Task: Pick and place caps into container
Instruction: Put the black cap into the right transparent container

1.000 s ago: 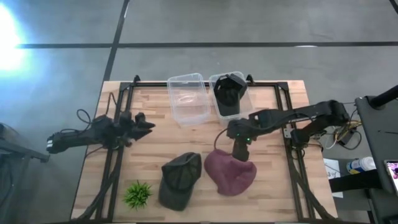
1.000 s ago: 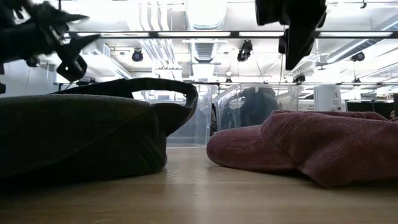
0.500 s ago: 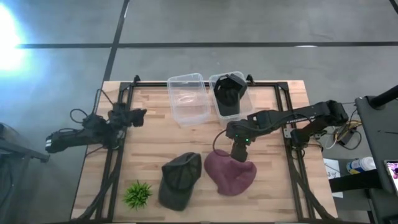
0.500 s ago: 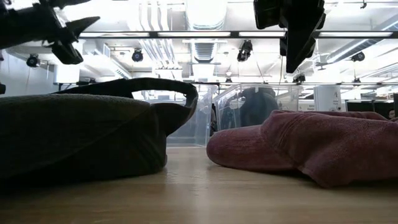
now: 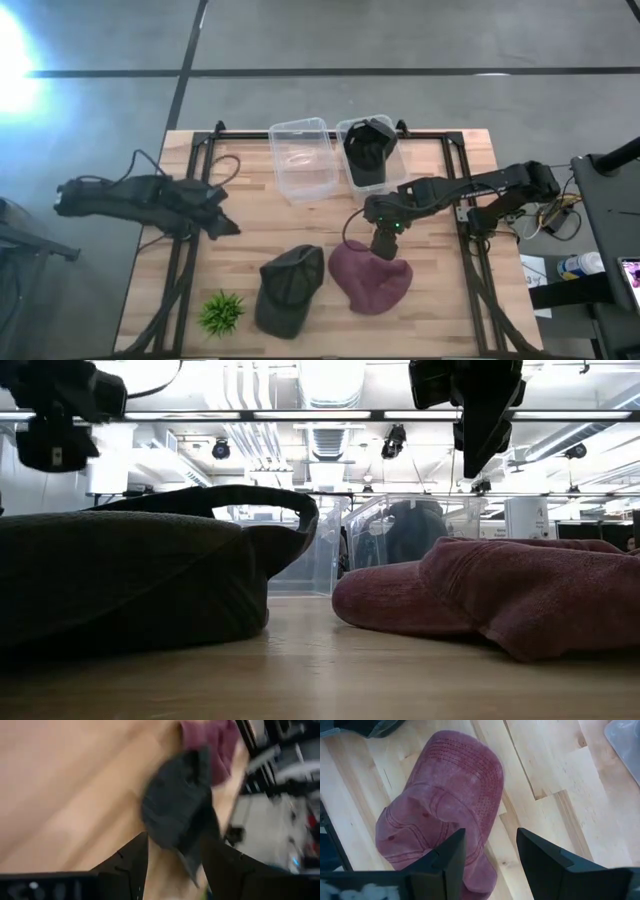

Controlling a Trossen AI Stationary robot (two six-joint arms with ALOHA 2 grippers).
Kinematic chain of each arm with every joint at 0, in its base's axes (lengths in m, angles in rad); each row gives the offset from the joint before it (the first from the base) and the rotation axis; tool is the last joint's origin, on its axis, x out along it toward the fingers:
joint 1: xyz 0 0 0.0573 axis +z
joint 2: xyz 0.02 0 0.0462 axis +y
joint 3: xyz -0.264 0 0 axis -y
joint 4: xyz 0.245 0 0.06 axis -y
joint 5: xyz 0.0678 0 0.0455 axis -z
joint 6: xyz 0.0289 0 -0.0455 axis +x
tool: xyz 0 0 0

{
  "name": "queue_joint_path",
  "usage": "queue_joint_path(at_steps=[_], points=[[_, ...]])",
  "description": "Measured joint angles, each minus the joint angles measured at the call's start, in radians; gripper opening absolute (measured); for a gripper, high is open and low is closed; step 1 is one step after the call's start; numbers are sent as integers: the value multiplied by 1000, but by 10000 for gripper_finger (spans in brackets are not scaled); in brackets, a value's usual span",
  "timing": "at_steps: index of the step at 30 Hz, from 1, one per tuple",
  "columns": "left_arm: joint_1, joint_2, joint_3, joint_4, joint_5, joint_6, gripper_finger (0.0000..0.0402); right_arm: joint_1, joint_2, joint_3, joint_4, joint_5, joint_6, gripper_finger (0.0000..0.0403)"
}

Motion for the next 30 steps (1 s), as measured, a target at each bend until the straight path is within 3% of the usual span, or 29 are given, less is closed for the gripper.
queue_joint_path(at_steps=[7, 11, 17, 25, 30], points=[[-185, 187, -24, 43, 35, -141, 169, 0, 0, -1, 0, 22, -2, 171], [-237, 292, -80, 186, 35, -218, 169, 0, -1, -8, 0, 52, -10, 171], [-315, 430, -120, 426, 116, -302, 169, 0, -1, -14, -3, 53, -22, 171], [-443, 526, -65, 482, -13, -355, 169, -1, -1, -25, -4, 53, -56, 171], [-482, 619, -65, 624, -33, -397, 169, -1, -1, -40, -2, 52, -70, 171]])
